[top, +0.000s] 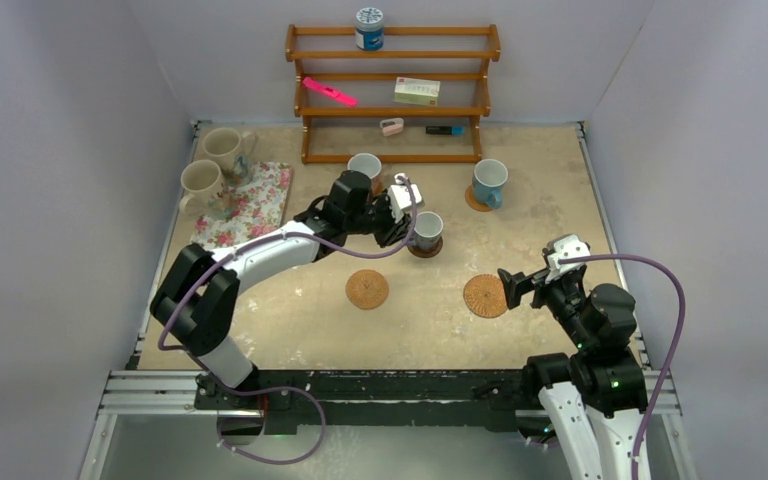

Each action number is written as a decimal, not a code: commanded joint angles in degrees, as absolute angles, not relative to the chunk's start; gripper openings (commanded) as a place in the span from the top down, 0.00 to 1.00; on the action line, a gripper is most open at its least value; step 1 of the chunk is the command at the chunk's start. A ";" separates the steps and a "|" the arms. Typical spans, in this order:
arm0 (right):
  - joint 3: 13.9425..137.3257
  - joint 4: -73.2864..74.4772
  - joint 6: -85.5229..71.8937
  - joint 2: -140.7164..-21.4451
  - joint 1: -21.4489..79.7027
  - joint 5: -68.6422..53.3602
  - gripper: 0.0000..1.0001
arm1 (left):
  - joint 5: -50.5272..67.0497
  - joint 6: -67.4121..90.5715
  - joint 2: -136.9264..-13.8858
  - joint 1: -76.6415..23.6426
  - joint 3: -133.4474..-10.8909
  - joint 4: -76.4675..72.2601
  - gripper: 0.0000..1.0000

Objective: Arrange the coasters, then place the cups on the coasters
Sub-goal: Place the cup on the coaster, then move the cup to the tray.

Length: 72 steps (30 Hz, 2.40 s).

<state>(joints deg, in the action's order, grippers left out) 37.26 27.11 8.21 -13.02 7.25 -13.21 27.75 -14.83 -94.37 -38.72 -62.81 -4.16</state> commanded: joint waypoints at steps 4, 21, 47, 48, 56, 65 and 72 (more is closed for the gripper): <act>37.14 26.37 8.71 -12.44 7.56 -14.41 0.01 | 27.67 -10.59 -89.84 -38.23 -58.77 -14.19 0.73; 37.09 26.44 8.78 -12.46 7.56 -14.40 0.01 | 23.04 -6.42 -88.37 -36.23 -55.70 -19.82 0.38; 37.14 26.42 8.88 -12.65 7.56 -14.55 0.01 | 24.60 -5.10 -87.07 -35.53 -53.53 -24.47 0.00; 37.10 26.41 8.84 -12.70 7.56 -14.51 0.01 | 24.41 -5.10 -86.95 -35.58 -53.43 -24.57 0.00; 37.15 26.37 8.88 -12.74 7.56 -14.50 0.01 | 21.02 -6.54 -85.46 -35.25 -52.98 -25.11 0.00; 37.13 26.40 8.95 -12.65 7.56 -14.59 0.01 | 19.96 -10.56 -83.27 -33.83 -54.21 -22.33 0.00; 37.10 26.38 8.90 -12.55 7.56 -14.59 0.01 | 15.85 -15.47 -78.73 -33.19 -55.11 -17.84 0.00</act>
<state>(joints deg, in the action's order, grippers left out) 37.23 27.11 8.58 -13.02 7.25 -13.23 18.57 -11.75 -82.87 -33.91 -53.52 -19.16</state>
